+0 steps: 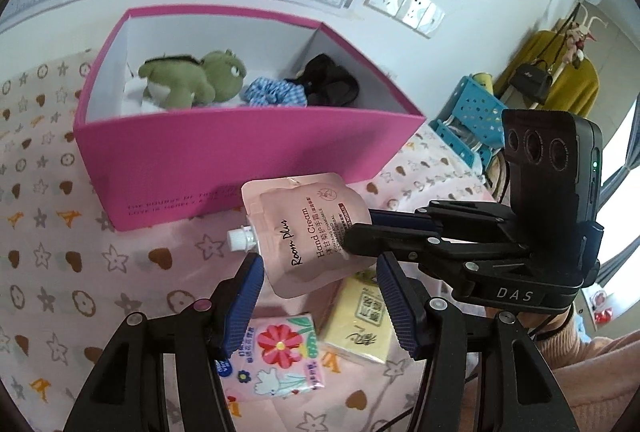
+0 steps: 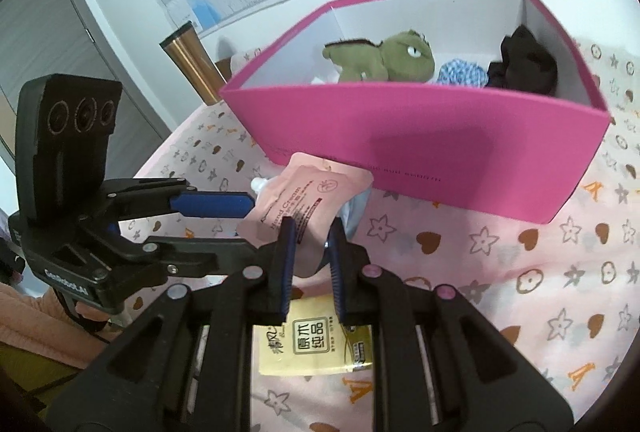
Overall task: Organize soft objects
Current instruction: 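Carry the hand-cream pouch into the pink box and release it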
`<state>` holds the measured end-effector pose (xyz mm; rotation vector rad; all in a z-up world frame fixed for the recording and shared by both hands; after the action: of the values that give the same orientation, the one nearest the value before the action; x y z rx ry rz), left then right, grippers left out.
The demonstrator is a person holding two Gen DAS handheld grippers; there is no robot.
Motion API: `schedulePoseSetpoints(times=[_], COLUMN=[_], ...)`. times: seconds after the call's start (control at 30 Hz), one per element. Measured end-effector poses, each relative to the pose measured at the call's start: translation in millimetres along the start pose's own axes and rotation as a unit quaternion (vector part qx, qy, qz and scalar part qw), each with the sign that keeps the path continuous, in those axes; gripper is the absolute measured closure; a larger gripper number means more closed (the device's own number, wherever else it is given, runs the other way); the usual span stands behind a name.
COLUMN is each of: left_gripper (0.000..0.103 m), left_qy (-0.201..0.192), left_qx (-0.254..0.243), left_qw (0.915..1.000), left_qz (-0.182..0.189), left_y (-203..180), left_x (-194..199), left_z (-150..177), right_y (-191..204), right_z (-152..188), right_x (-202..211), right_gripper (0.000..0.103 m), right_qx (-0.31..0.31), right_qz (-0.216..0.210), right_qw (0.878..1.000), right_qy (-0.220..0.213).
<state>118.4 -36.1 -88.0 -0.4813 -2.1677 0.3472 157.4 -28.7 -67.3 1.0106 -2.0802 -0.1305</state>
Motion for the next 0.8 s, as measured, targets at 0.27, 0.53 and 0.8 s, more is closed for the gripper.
schedulePoseSetpoints(times=[0.27,0.53,0.8], left_gripper=[0.044,0.044,0.044], left_qy=[-0.033,-0.057,-0.073], left_qx=[-0.019,-0.039,-0.054], left_qw=[0.9993,0.9976,0.9956], left_qz=[0.003,-0.007,-0.025], left_y=[-16,-22,-20], left_x=[22,30,29], left_z=[-16,-42,-68], right_y=[12,13,2], right_z=[-18,-48,-77], right_x=[25,37,38], right_gripper=[0.085,0.085,0.085], right_qx=[0.028,0.047,0.049], right_qz=[0.006,0.01,0.01], right_qw=[0.999,0.997,0.996], right_qy=[-0.029,-0.058,-0.073])
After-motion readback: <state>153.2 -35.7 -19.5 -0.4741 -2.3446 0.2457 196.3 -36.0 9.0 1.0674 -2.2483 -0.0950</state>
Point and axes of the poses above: each gripper's, at about its wrist camera, not at the fingertips, and x roughly against the way its jaws point, y to its left, z to its underside, the point moved 9 cm from there along -x, roughly the way its jaws point, and after that the axes turned 2 degrees about x, right-handed, at the moved point
